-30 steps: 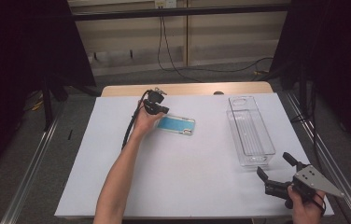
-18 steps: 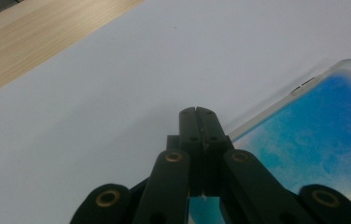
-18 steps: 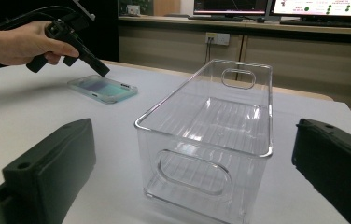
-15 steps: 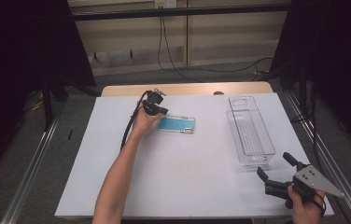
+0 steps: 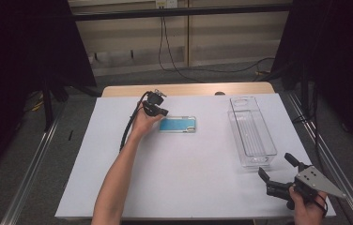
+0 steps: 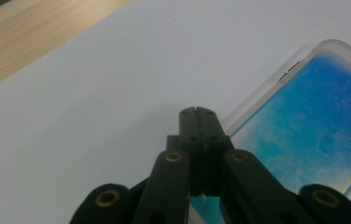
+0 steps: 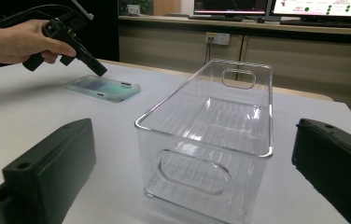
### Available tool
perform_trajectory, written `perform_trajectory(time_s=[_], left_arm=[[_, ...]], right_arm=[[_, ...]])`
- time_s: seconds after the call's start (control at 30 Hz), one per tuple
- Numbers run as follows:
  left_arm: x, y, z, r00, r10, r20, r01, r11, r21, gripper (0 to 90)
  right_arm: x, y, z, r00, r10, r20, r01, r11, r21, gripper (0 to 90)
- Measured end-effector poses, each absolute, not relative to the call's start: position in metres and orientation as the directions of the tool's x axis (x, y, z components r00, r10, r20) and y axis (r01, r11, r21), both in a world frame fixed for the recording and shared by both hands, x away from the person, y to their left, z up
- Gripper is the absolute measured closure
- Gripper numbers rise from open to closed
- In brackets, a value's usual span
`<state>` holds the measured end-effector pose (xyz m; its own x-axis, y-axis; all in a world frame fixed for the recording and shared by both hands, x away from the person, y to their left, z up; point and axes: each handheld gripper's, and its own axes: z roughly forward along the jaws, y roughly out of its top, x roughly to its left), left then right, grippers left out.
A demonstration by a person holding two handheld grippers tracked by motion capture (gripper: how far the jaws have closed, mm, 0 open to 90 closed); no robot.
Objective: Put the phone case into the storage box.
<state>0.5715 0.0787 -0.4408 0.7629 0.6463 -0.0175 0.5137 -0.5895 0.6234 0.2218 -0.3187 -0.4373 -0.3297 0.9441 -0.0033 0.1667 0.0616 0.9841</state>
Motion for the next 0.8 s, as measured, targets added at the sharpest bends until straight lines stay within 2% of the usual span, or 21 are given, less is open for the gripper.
perform_trajectory(time_s=[0.8], left_arm=[[0.5644,0.0838,-0.4370,0.782,0.623,-0.021,0.505,-0.613,0.608,90.0]], right_arm=[[0.2216,-0.3187,-0.4371,-0.331,0.944,-0.005,0.165,0.063,0.984,0.0]])
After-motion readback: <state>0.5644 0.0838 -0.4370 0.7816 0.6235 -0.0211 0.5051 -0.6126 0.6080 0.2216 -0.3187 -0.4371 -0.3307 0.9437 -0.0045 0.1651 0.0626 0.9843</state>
